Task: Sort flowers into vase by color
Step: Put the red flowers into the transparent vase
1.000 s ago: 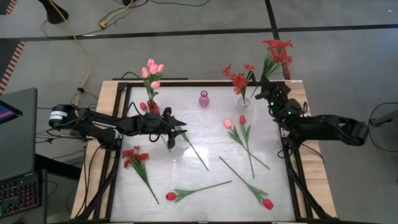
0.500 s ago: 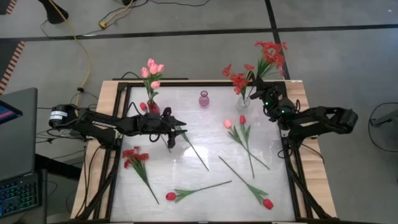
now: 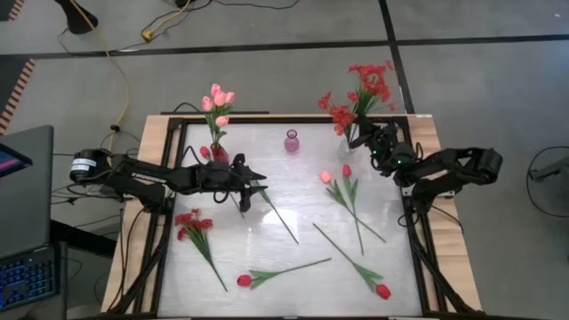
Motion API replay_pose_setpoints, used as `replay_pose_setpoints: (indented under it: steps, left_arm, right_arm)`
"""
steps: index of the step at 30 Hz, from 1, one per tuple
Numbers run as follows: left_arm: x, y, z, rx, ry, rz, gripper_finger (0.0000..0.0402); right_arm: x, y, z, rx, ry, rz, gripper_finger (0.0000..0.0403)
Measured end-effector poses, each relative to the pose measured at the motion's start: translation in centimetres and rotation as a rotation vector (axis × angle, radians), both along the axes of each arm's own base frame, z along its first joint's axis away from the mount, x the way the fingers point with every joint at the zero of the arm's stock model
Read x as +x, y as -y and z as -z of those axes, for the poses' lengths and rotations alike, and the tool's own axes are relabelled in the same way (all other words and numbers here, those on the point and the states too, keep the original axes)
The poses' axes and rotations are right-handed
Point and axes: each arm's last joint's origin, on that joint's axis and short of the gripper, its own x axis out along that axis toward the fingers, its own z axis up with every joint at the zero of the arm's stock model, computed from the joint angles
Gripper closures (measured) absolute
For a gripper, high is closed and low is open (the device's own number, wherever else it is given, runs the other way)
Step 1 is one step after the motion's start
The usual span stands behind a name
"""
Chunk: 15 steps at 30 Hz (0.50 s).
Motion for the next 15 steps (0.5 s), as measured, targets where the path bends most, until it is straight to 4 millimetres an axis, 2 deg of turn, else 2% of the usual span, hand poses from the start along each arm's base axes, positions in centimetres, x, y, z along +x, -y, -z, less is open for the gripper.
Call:
replay_pose_setpoints:
  steps: [7,15]
  left_arm:
    - [-0.01,0.0,0.03,0.001,-0.003,0.0,0.0263]
    - [-0.01,0.0,0.03,0.002,-0.003,0.001,0.0263]
  right_arm:
    - [0.57,-0.47,0.54,-0.017,-0.112,0.009,0.0373]
    - [0.73,-0.63,0.69,-0.028,-0.164,0.007,0.0372]
